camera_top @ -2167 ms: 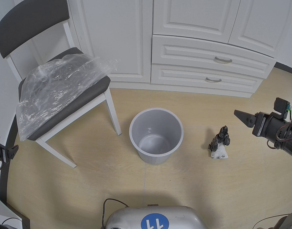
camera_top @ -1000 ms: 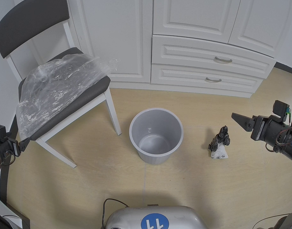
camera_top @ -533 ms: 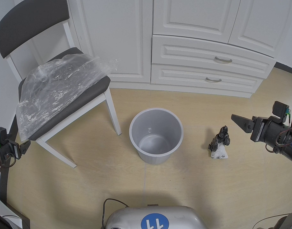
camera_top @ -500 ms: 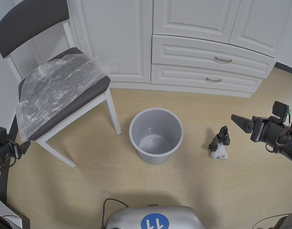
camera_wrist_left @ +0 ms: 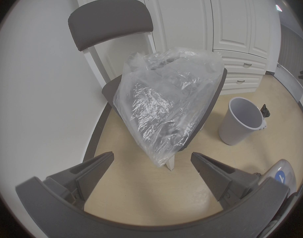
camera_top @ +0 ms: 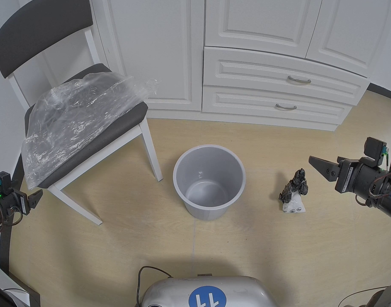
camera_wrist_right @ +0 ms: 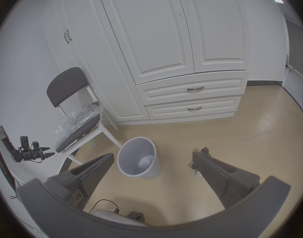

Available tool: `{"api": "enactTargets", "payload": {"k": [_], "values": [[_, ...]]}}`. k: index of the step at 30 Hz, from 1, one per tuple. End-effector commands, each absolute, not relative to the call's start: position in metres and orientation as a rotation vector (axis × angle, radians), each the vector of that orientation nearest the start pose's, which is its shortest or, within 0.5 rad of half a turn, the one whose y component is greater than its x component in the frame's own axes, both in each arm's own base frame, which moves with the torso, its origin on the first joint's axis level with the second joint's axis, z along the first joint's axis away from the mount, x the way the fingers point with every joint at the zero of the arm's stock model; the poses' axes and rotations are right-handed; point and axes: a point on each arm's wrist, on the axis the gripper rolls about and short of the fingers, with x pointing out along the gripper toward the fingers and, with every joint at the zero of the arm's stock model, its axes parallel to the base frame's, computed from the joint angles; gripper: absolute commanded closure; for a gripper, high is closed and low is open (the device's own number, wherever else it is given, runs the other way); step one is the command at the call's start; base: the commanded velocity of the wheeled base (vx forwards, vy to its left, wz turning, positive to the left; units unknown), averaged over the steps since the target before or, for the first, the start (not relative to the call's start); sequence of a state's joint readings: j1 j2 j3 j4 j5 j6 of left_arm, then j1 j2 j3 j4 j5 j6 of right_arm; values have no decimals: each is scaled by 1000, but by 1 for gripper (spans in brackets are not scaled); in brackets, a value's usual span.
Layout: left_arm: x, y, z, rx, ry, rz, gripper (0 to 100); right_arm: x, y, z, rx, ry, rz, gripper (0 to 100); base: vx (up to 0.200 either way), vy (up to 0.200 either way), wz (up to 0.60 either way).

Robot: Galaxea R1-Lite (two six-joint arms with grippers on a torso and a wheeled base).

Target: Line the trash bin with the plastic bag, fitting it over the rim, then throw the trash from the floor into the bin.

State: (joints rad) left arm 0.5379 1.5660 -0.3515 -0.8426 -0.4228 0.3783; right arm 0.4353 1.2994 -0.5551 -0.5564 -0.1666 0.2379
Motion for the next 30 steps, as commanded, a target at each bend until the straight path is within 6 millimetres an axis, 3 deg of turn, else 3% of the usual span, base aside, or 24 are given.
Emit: {"api": "enactTargets", "payload": {"k": [1, 11, 18, 30], "values": [[201, 108, 125, 197, 349, 48, 0, 182, 81, 208, 181, 209, 247, 0, 0, 0, 0], [197, 116, 146, 226, 231, 112, 0, 182, 80, 209, 183, 199, 242, 0, 0, 0, 0], [198, 121, 158, 147, 149, 147, 0, 182, 80, 209, 184, 197, 240, 0, 0, 0, 0], [191, 110, 137, 157, 216, 25, 0, 179, 79, 211, 186, 191, 247, 0, 0, 0, 0]]}}
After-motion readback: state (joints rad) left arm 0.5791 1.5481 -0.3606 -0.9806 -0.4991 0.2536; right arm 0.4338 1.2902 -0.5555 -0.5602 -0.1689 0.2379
